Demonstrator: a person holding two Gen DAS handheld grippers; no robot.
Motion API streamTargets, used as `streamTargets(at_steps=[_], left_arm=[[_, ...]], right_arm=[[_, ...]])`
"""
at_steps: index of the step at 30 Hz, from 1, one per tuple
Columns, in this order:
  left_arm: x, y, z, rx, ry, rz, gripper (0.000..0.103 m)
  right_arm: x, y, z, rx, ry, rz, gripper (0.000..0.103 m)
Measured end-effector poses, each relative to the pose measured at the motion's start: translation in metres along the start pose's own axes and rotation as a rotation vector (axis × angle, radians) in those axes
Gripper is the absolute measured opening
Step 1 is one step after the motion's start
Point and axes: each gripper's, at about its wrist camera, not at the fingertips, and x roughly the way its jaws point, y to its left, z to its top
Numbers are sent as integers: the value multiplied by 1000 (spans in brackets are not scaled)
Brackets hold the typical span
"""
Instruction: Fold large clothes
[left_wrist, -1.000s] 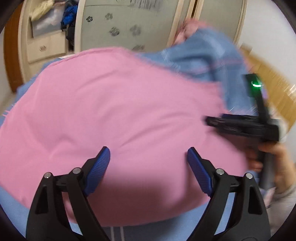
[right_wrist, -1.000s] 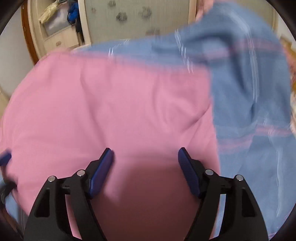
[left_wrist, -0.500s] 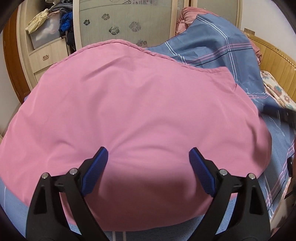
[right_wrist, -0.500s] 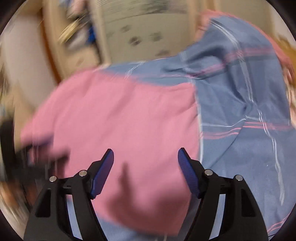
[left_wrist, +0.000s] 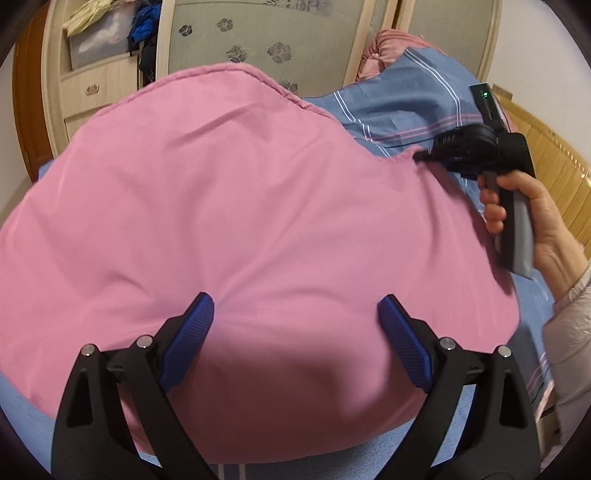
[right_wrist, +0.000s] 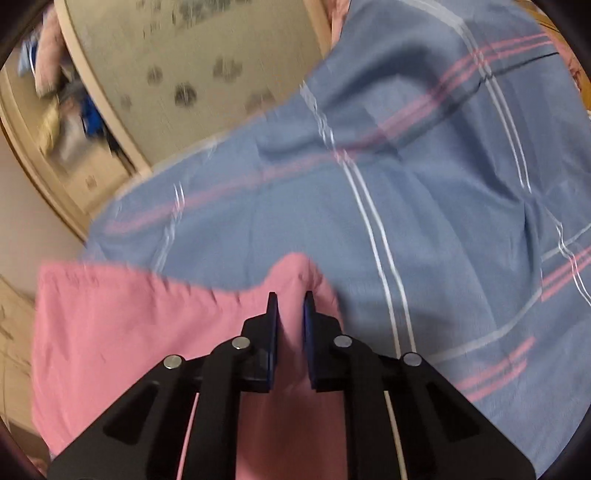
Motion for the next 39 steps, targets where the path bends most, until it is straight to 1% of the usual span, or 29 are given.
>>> streamTargets(at_steps=[1, 3, 4, 5, 6, 8, 9, 10, 12, 13, 14, 15, 16, 17, 18, 20, 22, 23, 24, 25, 27, 29, 30, 31, 32, 33, 35, 37, 39], left_arm=[[0, 1, 0, -6, 2, -4, 93], [0, 0, 0, -2, 6, -3, 93], [-1, 0, 0, -5, 7, -6, 93], [-2, 1, 1, -14, 6, -12, 93], [-4, 3, 2, -32, 2, -26, 93], [-7, 9, 3, -74, -9, -55, 93], [-8, 10, 4, -87, -12, -64, 93], [-9, 11, 4, -94, -15, -69, 93], [-8, 10, 3, -83, -14, -61, 93], [-7, 8, 2, -70, -12, -49, 93], [-7, 6, 2, -60, -11, -40, 93], [-7, 5, 2, -51, -10, -32, 93], [-8, 5, 2, -50, -7, -29, 93], [-9, 6, 1, -55, -2, -37, 93], [-11, 9, 1, -62, 2, -47, 93], [-17, 16, 4, -90, 1, -71, 93], [-23, 25, 7, -139, -12, -106, 93], [-28, 30, 10, -166, -27, -116, 93], [-35, 34, 12, -179, -52, -115, 93], [-40, 38, 14, -179, -73, -92, 93], [-42, 48, 15, -177, -67, 13, 93], [-31, 66, 11, -206, -2, 123, 93], [-26, 77, 8, -227, 23, 157, 93], [-28, 85, 7, -243, 22, 160, 93], [-34, 89, 9, -262, 12, 149, 93], [-45, 95, 11, -291, -12, 135, 93], [-63, 103, 13, -321, -58, 131, 93], [-81, 112, 15, -350, -98, 161, 93], [-93, 124, 14, -391, -111, 183, 95]], right_arm=[[6, -2, 2, -1, 7, -50, 13], [27, -7, 0, -24, 114, -100, 14], [26, -8, -4, -37, 126, -118, 18], [16, -7, -5, -42, 92, -131, 31], [-2, -7, -10, -42, 27, -141, 53], [-51, -1, -24, -46, -167, -122, 74], [-67, 4, -32, -71, -214, -59, 74], [-79, 14, -42, -117, -195, 43, 73], [-81, 33, -61, -194, -77, 178, 48], [-75, 39, -68, -224, -20, 194, 43], [-60, 42, -77, -256, 49, 170, 34], [-43, 36, -82, -259, 97, 98, 27], [-27, 19, -85, -226, 124, 11, 24], [-20, 1, -85, -163, 127, -22, 15], [-14, -18, -82, -77, 126, -29, 0], [-25, -38, -79, 27, 77, -27, 0], [-45, -29, -78, 10, -23, -13, 10], [-53, -18, -75, -20, -67, 51, 25], [-57, -7, -73, -58, -80, 72, 42], [-56, 5, -70, -102, -84, 49, 46], [-45, 21, -68, -171, -50, -2, 47], [-9, 20, -66, -178, 97, -158, 47], [16, 11, -68, -121, 197, -167, 47], [22, 11, -64, -65, 223, -184, 47], [18, 25, -57, -58, 194, -231, 47], [5, 45, -53, -70, 136, -220, 47], [-27, 104, -53, -167, 29, -34, 47], [-44, 170, -60, -321, -23, 61, 47], [-39, 222, -63, -424, -28, 132, 47]])
